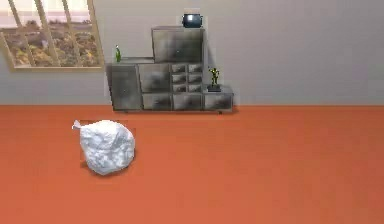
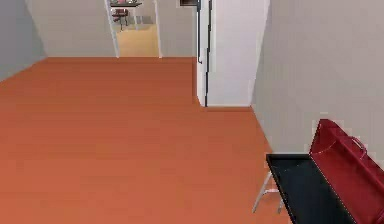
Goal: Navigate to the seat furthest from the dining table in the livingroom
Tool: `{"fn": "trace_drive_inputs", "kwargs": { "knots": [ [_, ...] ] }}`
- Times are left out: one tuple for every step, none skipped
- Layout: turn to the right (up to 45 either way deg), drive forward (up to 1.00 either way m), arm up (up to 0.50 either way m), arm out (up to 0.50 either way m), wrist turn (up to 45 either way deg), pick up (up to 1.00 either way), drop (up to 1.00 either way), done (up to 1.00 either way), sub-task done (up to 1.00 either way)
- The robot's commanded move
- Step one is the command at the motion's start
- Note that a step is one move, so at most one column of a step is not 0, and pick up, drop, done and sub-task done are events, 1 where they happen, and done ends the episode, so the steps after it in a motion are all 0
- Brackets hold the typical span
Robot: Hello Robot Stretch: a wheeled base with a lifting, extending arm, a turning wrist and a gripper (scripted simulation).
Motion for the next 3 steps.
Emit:
{"fn": "trace_drive_inputs", "kwargs": {
  "knots": [
    [45.0, 0.0, 0.0, 0.0, 0.0, 0.0, 0.0, 0.0, 0.0],
    [27.0, 0.0, 0.0, 0.0, 0.0, 0.0, 0.0, 0.0, 0.0],
    [0.0, 1.0, 0.0, 0.0, 0.0, 0.0, 0.0, 0.0, 0.0]
  ]
}}
